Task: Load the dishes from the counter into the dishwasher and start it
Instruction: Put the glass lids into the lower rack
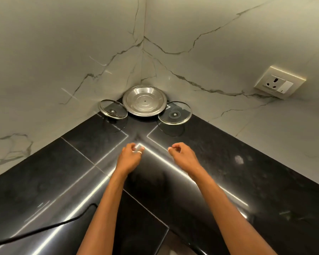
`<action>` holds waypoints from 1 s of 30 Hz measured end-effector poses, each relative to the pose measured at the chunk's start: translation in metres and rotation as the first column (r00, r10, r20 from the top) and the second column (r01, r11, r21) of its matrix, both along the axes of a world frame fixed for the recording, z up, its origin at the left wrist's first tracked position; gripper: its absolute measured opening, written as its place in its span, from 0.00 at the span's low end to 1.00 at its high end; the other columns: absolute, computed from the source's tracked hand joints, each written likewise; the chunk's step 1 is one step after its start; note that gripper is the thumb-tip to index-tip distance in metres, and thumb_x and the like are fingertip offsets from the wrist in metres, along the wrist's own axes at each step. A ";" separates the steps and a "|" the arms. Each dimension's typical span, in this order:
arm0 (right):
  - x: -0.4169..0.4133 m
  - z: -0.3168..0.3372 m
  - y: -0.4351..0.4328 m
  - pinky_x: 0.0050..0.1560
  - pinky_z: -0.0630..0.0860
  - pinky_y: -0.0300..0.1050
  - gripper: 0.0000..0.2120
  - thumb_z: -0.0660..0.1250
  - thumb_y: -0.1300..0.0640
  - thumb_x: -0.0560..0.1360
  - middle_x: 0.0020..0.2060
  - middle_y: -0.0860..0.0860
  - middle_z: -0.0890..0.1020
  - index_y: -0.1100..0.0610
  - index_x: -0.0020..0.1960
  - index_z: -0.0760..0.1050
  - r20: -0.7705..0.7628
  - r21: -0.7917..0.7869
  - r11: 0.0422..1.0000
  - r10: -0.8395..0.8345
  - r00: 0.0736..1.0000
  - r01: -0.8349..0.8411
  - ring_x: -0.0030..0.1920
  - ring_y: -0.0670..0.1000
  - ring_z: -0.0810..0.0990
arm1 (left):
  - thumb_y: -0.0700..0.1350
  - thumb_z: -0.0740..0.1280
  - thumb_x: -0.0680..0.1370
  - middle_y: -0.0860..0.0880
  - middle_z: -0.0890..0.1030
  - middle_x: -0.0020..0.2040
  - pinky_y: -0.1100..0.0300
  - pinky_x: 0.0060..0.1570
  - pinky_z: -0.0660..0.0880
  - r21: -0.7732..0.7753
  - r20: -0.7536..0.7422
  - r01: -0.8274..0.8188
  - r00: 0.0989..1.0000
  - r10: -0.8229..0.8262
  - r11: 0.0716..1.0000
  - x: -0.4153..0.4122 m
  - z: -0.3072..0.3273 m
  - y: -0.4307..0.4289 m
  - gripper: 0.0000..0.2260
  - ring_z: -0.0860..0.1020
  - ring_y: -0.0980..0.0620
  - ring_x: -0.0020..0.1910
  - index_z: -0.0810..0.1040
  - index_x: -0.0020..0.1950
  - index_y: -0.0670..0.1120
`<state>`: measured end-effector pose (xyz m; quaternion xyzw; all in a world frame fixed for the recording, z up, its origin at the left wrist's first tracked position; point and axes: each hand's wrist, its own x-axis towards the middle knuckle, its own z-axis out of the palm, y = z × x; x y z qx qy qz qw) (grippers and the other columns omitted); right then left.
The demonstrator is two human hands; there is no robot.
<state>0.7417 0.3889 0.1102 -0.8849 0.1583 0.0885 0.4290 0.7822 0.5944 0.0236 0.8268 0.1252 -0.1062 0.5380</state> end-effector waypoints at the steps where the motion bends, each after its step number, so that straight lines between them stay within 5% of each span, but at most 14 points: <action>1: 0.011 0.000 -0.003 0.52 0.75 0.45 0.13 0.67 0.48 0.78 0.50 0.47 0.81 0.53 0.59 0.78 0.016 0.010 0.999 -0.044 0.999 0.044 0.52 0.50 0.80 | 0.58 0.69 0.78 0.47 0.77 0.64 0.51 0.62 0.76 -0.076 -0.026 -0.076 0.997 0.075 0.994 0.016 0.000 0.006 0.28 0.77 0.47 0.62 0.69 0.73 0.46; 6: 0.051 -0.013 -0.015 0.61 0.78 0.54 0.15 0.67 0.46 0.78 0.51 0.46 0.81 0.52 0.62 0.77 0.049 0.036 0.989 -0.142 0.989 0.141 0.54 0.50 0.80 | 0.56 0.68 0.80 0.48 0.74 0.61 0.48 0.63 0.76 -0.432 -0.164 -0.414 0.909 0.382 0.801 0.096 0.004 0.036 0.32 0.75 0.49 0.59 0.60 0.78 0.43; 9: 0.054 -0.033 -0.023 0.60 0.79 0.57 0.16 0.67 0.43 0.76 0.53 0.46 0.83 0.48 0.60 0.77 0.054 0.069 0.987 -0.150 0.987 0.146 0.55 0.48 0.82 | 0.56 0.68 0.80 0.49 0.75 0.56 0.51 0.57 0.79 -0.518 -0.243 -0.496 0.867 0.436 0.697 0.137 0.006 0.050 0.31 0.76 0.49 0.59 0.63 0.76 0.42; 18: 0.055 -0.068 -0.049 0.59 0.80 0.57 0.15 0.67 0.43 0.76 0.54 0.44 0.82 0.46 0.61 0.76 -0.007 0.117 0.978 -0.174 0.985 0.173 0.55 0.47 0.83 | 0.44 0.67 0.81 0.43 0.82 0.59 0.57 0.44 0.82 -0.501 -0.315 -0.615 0.785 0.534 0.609 0.198 -0.003 0.060 0.14 0.82 0.45 0.56 0.75 0.66 0.44; 22: 0.066 -0.063 -0.052 0.58 0.81 0.55 0.13 0.67 0.46 0.79 0.53 0.45 0.82 0.47 0.61 0.76 -0.019 0.110 0.980 -0.164 0.986 0.165 0.53 0.46 0.83 | 0.36 0.63 0.80 0.40 0.83 0.56 0.63 0.33 0.81 -0.511 -0.324 -0.678 0.721 0.613 0.528 0.187 0.001 0.055 0.17 0.83 0.47 0.49 0.75 0.68 0.39; 26: 0.083 -0.055 -0.047 0.57 0.81 0.54 0.10 0.66 0.48 0.80 0.50 0.46 0.83 0.50 0.60 0.76 -0.039 0.146 0.975 -0.162 0.986 0.166 0.51 0.47 0.84 | 0.36 0.65 0.79 0.42 0.84 0.50 0.59 0.40 0.82 -0.495 -0.345 -0.738 0.651 0.676 0.458 0.136 0.017 0.042 0.12 0.84 0.47 0.45 0.77 0.62 0.39; 30: 0.123 -0.064 -0.049 0.59 0.80 0.56 0.25 0.68 0.41 0.76 0.49 0.45 0.82 0.53 0.67 0.72 -0.052 0.195 0.936 -0.290 0.956 0.294 0.52 0.48 0.83 | 0.36 0.62 0.79 0.42 0.86 0.47 0.62 0.37 0.81 -0.497 -0.333 -0.705 0.693 0.639 0.506 0.074 0.028 0.022 0.10 0.84 0.49 0.39 0.79 0.58 0.38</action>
